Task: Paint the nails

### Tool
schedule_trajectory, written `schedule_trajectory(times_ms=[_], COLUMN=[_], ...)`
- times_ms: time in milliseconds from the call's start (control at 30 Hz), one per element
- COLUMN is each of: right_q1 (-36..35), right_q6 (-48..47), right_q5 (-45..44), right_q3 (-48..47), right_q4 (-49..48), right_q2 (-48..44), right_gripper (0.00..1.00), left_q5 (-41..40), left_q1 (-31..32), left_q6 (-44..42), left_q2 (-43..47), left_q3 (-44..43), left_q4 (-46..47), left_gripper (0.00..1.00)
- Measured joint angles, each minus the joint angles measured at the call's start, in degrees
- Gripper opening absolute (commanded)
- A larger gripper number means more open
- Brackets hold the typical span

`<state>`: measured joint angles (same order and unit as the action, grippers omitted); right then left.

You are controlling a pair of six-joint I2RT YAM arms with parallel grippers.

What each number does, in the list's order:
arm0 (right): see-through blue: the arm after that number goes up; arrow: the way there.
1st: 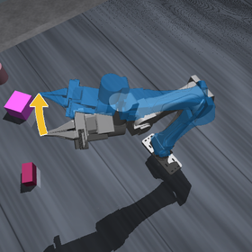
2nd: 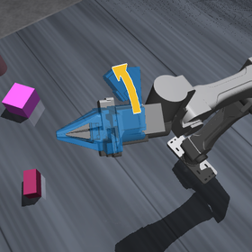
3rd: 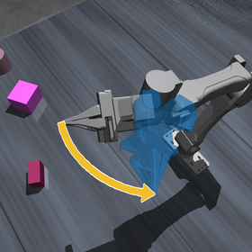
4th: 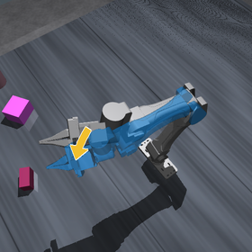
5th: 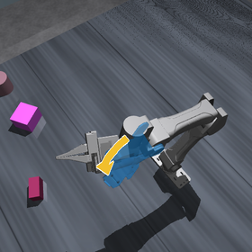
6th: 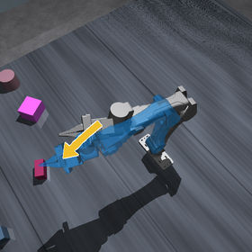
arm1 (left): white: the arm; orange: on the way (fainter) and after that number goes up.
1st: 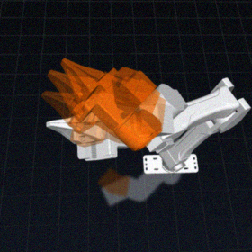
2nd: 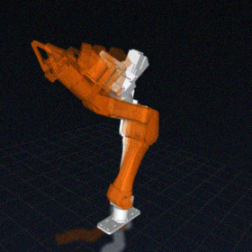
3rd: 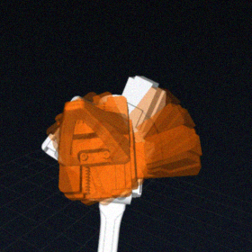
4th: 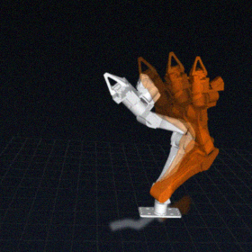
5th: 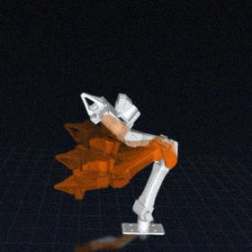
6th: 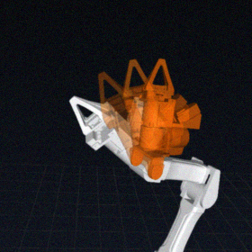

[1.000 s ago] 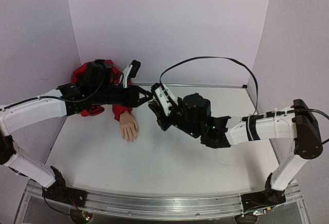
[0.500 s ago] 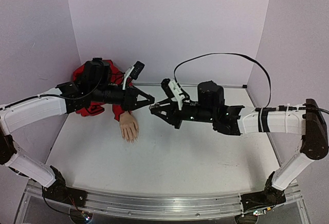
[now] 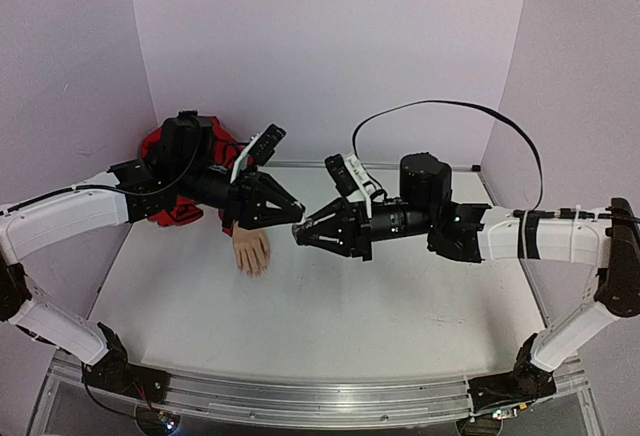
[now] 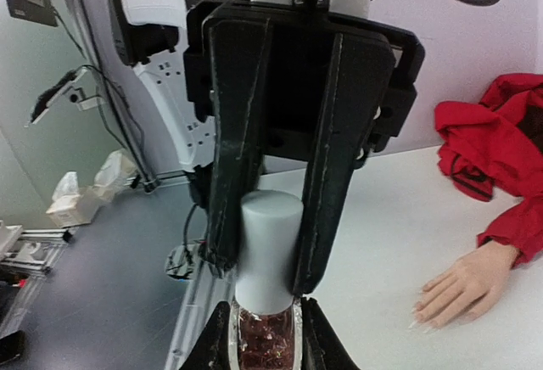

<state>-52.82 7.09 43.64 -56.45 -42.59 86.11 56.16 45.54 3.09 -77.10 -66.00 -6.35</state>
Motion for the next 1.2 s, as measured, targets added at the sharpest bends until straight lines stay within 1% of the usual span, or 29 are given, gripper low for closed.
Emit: schedule_trajectory(times_ms=[67,167,267,333,467,533,667,800,900,1033,1200], right_q1=[-0.5,-1.2,-1.2,-1.5,-3.0,-4.3,-7.1,-8.6,-8.8,-9.0,-9.3], right_q6=[-3.1,-6.6,-9.0,-10.0,-11.4,-11.9,-13.4,-14.0,-14.4,-14.8,-15.5], right_q5=[-6.7,-16.5,-25.3,-30.8,-42.3,-46.4,-52.6,-55.4,-56.5,-57.0,-57.1], right_q3=[0.7,1.6,2.2,2.2,2.2,1.9,0.7,-0.1,-0.9,-1.8,-3.1], right_q4=[-0.5,-0.9,-0.9,-0.9,-1.9,-1.9,-1.6,-1.6,-2.0,-2.4,-2.4], right_q2=[-0.7,-0.8,-0.7,-0.6,1.4,3.0,6.0,6.8,6.8,6.9,7.8], right_gripper=[0.00,0.00,0.00,0.00,0.00,0.00,0.00,0.00,0.00,0.00,0.00], left_q5=[-3.0,-8.8,-14.6,-18.5,-25.4,-27.9,-31.3,-33.4,-34.8,-36.4,-37.7], left_q1=[0.4,0.7,0.7,0.7,0.8,0.8,0.8,0.8,0.8,0.9,1.0], left_q6=[1.7,3.8,6.5,9.0,14.6,17.0,19.7,21.1,21.6,22.3,22.4], left_q2=[0.5,2.0,3.8,4.4,4.2,3.6,1.6,-0.2,-0.8,-1.2,-2.0], left_q3=[0.1,0.7,1.7,1.7,1.6,1.6,1.3,0.3,0.3,0.3,-0.4], left_q4=[-0.3,-0.8,-1.5,-1.7,-2.0,-2.3,-2.8,-3.2,-3.2,-3.2,-3.2], left_gripper=[0.59,0.73,0.74,0.72,0.55,0.53,0.52,0.49,0.43,0.38,0.39])
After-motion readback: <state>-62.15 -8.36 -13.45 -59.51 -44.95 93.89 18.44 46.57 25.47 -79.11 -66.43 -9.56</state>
